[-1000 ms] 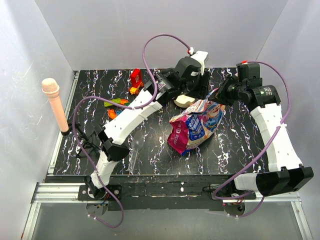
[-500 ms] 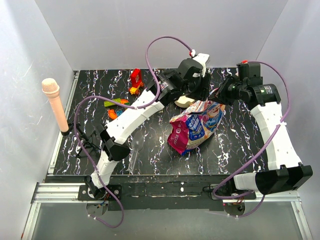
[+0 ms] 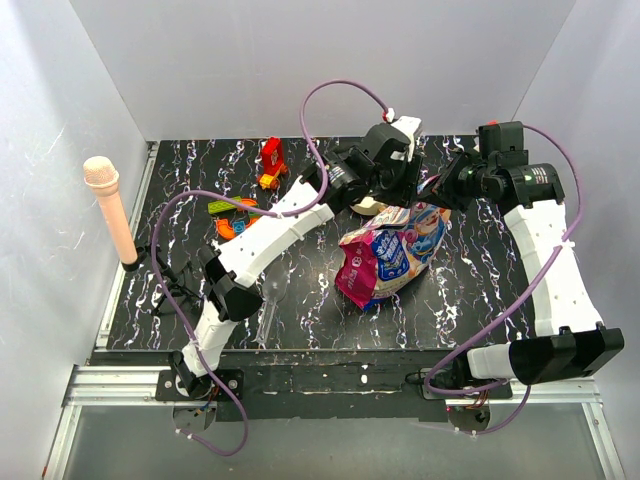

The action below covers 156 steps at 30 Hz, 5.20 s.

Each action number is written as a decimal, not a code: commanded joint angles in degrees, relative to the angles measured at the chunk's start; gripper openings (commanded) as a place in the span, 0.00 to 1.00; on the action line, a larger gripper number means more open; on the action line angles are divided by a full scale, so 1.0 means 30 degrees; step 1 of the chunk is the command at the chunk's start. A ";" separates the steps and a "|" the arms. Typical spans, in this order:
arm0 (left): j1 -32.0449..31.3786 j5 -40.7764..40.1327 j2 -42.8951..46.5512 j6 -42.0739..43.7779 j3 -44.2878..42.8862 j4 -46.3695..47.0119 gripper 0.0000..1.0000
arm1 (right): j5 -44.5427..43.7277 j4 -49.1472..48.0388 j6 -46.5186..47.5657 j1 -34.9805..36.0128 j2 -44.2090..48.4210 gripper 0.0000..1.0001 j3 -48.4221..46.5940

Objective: Serve the pet food

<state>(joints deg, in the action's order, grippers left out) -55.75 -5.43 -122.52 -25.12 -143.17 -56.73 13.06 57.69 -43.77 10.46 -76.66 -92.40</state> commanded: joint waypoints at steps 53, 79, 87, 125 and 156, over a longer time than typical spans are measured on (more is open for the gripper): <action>-0.0490 -0.1642 0.0586 0.0023 -0.2491 0.1215 0.00 | -0.2940 0.3497 -0.1729 0.1786 0.0506 0.39 0.1418; -0.0549 -0.1912 0.0234 -0.1260 -0.2285 -0.1773 0.98 | -0.4999 0.5526 0.3954 0.3633 0.1648 0.01 -0.3156; -0.1485 -0.2611 -0.0905 -0.2494 -0.1554 -0.3032 0.93 | -0.4500 0.5261 0.3809 0.3633 0.2263 0.01 -0.2686; 0.1678 0.4562 0.7231 -0.4486 0.8692 0.2676 0.00 | -0.6727 0.8424 0.6300 0.3396 0.0593 0.01 -0.4712; 0.1648 0.4889 0.6943 -0.2496 0.8027 0.1948 0.00 | -1.1118 0.7929 0.4009 0.0968 0.1971 0.07 -0.0837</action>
<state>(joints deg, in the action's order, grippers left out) -51.57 9.74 -104.81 -35.05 -114.15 -52.31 -17.78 76.64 -35.73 15.92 -71.31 -94.24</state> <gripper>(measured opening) 0.011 0.239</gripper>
